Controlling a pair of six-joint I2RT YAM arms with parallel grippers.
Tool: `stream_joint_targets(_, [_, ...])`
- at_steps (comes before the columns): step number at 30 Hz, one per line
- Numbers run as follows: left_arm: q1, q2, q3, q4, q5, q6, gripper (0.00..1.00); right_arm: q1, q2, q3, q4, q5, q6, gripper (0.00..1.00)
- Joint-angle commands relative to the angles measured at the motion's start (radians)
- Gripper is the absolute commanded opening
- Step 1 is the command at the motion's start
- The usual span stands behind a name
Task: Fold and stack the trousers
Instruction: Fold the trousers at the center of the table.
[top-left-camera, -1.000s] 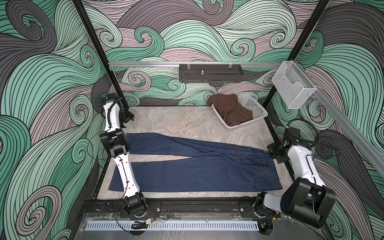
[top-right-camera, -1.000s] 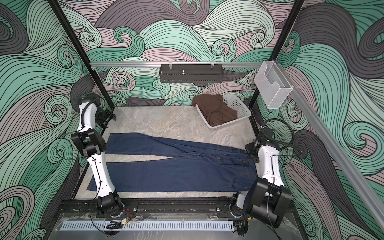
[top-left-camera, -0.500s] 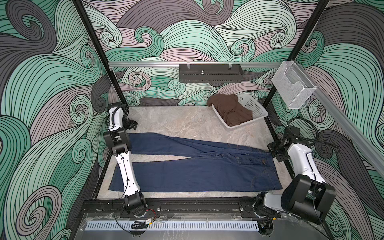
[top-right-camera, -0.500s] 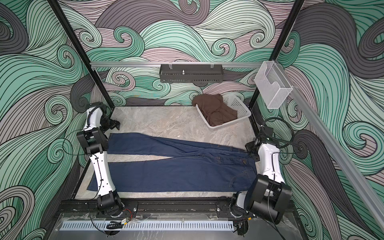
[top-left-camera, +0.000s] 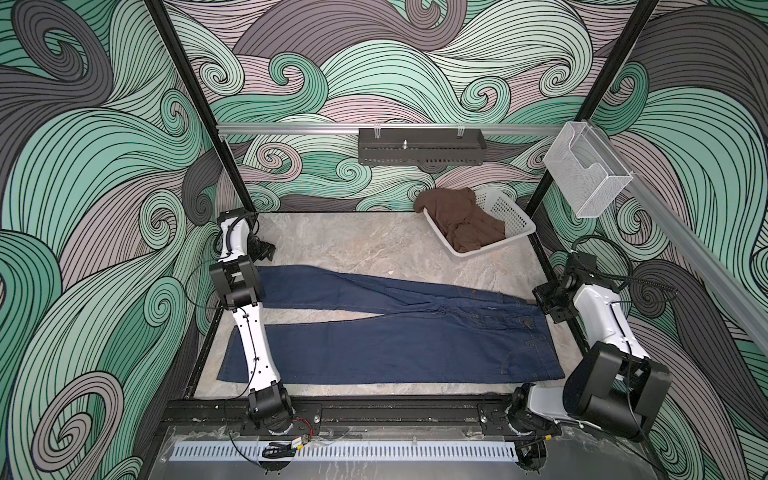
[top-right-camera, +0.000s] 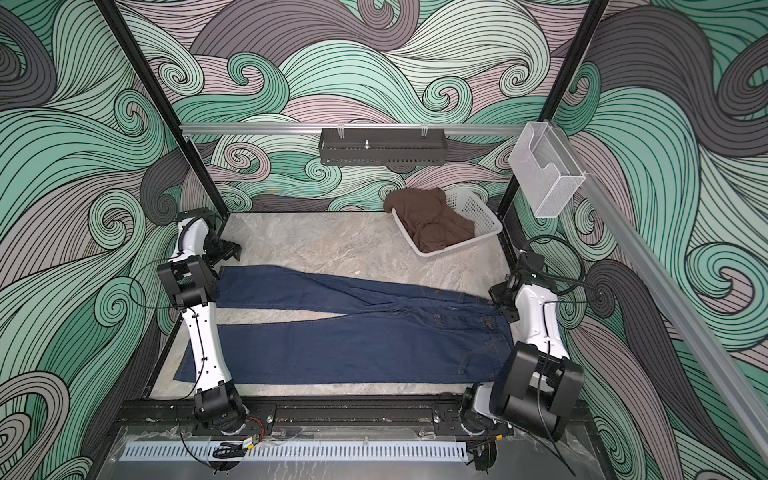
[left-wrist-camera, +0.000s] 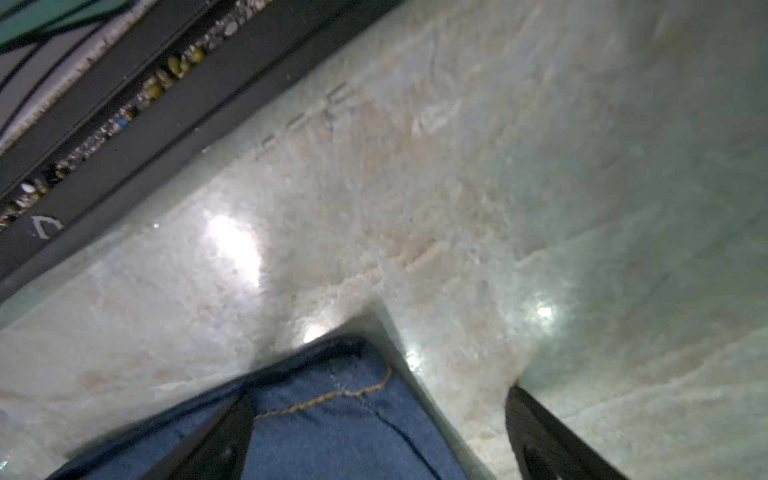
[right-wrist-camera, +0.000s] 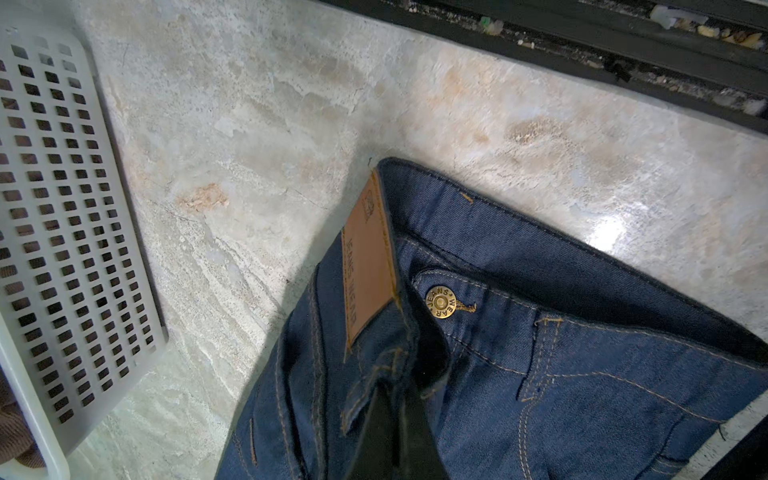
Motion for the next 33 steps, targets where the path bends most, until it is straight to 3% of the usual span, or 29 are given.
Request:
stream_joint_targets(1, [-0.009,0.048,0.027,0.049,-0.005,-0.025,0.95,0.006,0.016,0.025,0.004,-0.003,-0.002,0.0])
stream_joint_targets(6, [-0.012,0.058,0.015,-0.003,0.007,-0.018,0.81,0.009,0.019,0.021,0.008,-0.006,0.002,0.0])
stream_joint_targets(11, [-0.001,0.029,-0.091,-0.057,0.009,0.0,0.62,0.01,0.002,0.015,0.007,-0.005,0.004,0.0])
stream_joint_targets(15, [0.008,0.008,-0.127,-0.065,-0.026,0.007,0.35,0.008,-0.021,0.01,0.008,0.002,0.004,0.0])
stream_joint_targets(21, [0.023,-0.007,-0.049,-0.084,-0.028,0.018,0.0,0.007,-0.03,0.011,0.008,-0.01,0.013,0.0])
stream_joint_targets(33, [0.035,-0.207,-0.038,0.096,0.065,0.085,0.0,-0.014,-0.038,0.108,0.01,-0.05,0.084,0.0])
